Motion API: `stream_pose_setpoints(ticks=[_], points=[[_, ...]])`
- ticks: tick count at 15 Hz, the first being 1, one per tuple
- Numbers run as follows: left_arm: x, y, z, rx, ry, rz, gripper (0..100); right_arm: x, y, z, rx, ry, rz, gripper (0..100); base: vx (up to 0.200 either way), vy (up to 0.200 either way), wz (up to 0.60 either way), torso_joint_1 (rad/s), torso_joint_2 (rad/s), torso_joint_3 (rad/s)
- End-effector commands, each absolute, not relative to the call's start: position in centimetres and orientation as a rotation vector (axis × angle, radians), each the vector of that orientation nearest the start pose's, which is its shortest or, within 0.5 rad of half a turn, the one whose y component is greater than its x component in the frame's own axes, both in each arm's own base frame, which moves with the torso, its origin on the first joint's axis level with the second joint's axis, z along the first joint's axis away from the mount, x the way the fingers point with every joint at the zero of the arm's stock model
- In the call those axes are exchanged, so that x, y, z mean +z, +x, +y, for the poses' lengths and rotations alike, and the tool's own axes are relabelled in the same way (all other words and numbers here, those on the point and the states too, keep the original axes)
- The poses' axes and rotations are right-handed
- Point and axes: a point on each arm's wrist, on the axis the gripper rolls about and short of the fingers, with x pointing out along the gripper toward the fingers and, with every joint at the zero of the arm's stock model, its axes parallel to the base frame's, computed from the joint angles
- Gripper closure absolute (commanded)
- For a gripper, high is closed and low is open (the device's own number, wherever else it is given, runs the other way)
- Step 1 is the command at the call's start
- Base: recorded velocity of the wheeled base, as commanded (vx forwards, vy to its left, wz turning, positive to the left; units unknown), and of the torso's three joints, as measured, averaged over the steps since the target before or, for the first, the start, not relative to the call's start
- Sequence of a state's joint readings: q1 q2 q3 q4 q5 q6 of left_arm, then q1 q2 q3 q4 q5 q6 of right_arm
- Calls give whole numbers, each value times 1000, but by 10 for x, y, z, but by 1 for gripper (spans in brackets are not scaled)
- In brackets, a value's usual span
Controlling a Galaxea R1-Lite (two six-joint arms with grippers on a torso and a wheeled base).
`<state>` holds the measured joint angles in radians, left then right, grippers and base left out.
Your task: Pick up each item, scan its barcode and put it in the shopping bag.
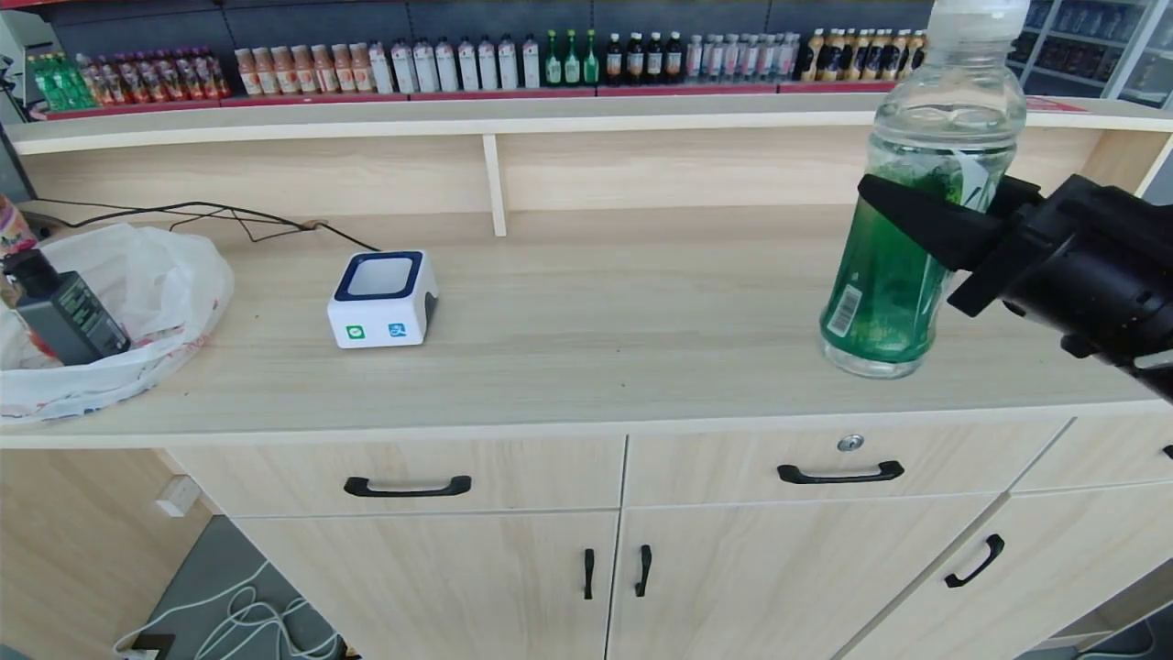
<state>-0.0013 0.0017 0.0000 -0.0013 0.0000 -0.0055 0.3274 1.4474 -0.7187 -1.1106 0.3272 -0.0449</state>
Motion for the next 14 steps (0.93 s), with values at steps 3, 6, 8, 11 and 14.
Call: stream_pose_setpoints(ticks=[3,6,8,11,14], points=[[76,-23,0,-2,-6,0,0,291,206,66,383,-79,-463,100,0,0,0,0,0,0],[76,-23,0,-2,-6,0,0,293,204,65,359,-77,-469,100,0,0,0,0,0,0],[76,-23,0,-2,-6,0,0,285,199,64,350,-73,-444,100,0,0,0,0,0,0],[76,-23,0,-2,-6,0,0,279,204,65,354,-58,-429,100,0,0,0,0,0,0],[76,-23,0,-2,-6,0,0,273,203,67,376,-2,-414,100,0,0,0,0,0,0]])
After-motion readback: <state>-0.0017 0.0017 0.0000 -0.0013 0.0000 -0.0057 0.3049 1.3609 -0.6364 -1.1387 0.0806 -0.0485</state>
